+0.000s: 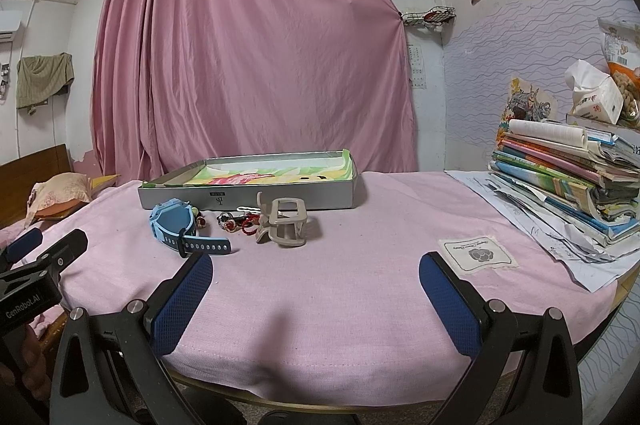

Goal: Organize jewelry

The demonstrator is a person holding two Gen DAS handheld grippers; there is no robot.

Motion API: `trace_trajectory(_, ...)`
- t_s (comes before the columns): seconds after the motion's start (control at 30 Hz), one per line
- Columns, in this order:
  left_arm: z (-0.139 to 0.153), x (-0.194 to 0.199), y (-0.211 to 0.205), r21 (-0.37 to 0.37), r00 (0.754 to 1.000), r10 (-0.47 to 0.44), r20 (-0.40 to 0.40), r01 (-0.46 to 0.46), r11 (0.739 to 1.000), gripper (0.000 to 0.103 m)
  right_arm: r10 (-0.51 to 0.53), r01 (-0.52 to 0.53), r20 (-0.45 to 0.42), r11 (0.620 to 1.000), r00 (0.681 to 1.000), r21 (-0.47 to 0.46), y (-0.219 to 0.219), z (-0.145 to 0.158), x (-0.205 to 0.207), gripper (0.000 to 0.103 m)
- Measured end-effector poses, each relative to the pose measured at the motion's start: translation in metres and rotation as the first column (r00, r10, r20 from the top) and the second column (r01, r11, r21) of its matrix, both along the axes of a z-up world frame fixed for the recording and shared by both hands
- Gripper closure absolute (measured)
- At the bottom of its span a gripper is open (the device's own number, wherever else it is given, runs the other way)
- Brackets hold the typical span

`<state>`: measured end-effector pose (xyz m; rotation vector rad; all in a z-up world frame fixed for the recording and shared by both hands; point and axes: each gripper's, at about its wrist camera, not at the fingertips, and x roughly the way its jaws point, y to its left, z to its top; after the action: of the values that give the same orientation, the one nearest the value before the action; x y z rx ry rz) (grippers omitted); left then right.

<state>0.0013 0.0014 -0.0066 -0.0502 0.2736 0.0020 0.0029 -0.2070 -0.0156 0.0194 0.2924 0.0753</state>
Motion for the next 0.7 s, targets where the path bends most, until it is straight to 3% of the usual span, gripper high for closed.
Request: trace_trajectory(0.7,0.0,0.0,0.0,0.0,1.0,0.0,-0.001,0.0,1.0,0.001,0.001,-0.001,-0.002,1.0,1.0,0.003,-0.0005,-0.0002,0.0002,0.0)
